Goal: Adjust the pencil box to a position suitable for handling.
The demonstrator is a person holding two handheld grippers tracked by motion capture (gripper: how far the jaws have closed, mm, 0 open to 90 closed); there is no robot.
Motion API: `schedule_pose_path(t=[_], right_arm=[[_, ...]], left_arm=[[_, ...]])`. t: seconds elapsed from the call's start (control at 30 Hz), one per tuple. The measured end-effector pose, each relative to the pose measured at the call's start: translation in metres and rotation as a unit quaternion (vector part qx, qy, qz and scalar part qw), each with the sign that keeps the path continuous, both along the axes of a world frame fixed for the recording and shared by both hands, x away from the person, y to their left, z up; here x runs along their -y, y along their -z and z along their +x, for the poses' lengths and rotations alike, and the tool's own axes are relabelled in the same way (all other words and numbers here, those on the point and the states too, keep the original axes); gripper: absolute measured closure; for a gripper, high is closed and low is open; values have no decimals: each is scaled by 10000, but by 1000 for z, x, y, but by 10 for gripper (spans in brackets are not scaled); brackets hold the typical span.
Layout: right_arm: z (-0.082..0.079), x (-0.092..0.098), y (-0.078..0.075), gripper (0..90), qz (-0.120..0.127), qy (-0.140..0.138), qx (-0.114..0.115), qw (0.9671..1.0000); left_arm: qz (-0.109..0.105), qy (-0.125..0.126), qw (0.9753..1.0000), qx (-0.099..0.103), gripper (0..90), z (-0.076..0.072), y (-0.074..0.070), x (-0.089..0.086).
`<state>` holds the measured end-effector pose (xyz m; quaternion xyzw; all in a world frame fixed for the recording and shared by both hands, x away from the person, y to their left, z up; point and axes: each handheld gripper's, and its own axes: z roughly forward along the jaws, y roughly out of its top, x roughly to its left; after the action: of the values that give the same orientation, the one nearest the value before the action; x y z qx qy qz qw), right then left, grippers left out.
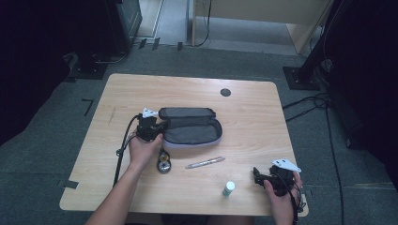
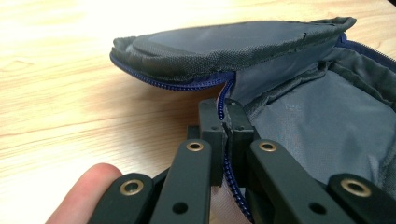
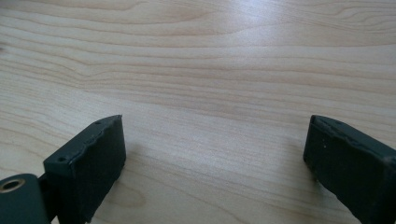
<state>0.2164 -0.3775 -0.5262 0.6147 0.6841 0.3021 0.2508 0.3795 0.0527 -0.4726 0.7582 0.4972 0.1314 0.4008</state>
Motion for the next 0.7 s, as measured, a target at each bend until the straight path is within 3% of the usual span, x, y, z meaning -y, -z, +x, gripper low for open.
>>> schedule_pose_path(t=[0.23,0.47,0.7], right_arm=[[0,0,0,52,-1,0,0,10000],[0,0,0,52,-1,1,1,10000],[0,0,0,52,-1,1,1,10000]], left_arm=[[214,125,9997,-34,890,1,8,5],[210,57,9997,-147,837,5,13,4],[43,-19,9998,-192,754,9,13,5]])
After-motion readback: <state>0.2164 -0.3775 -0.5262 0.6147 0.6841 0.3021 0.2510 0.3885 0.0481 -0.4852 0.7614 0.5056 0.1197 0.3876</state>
